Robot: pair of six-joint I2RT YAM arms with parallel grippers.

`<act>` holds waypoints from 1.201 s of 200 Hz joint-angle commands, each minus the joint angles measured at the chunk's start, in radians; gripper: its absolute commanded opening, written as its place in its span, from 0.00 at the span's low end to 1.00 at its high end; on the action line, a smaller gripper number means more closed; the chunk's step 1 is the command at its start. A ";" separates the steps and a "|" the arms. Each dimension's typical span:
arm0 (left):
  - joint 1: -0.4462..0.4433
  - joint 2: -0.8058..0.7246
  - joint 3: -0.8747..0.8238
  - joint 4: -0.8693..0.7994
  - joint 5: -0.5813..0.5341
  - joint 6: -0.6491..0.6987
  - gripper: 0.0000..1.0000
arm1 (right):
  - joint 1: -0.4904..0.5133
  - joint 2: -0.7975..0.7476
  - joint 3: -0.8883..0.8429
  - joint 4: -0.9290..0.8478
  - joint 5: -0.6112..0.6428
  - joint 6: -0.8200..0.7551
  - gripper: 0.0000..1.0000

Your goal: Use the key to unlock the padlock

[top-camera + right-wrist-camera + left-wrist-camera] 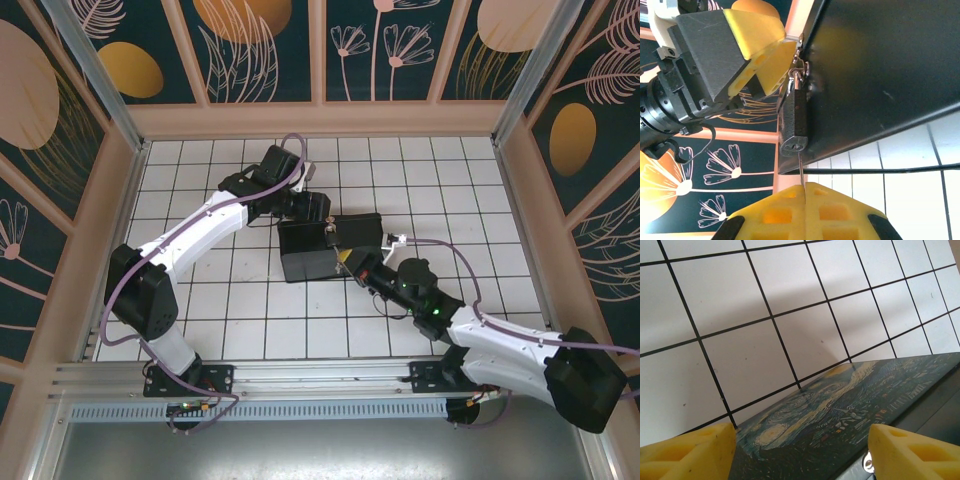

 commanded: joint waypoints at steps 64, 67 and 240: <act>-0.005 -0.028 -0.019 0.024 0.023 -0.018 0.71 | -0.016 0.003 -0.006 0.088 0.021 0.017 0.00; -0.004 -0.028 -0.020 0.026 0.023 -0.018 0.71 | -0.018 0.005 -0.004 0.088 0.020 0.019 0.00; -0.032 -0.075 -0.117 0.033 0.106 -0.022 0.66 | -0.021 0.043 0.017 0.108 0.062 0.092 0.00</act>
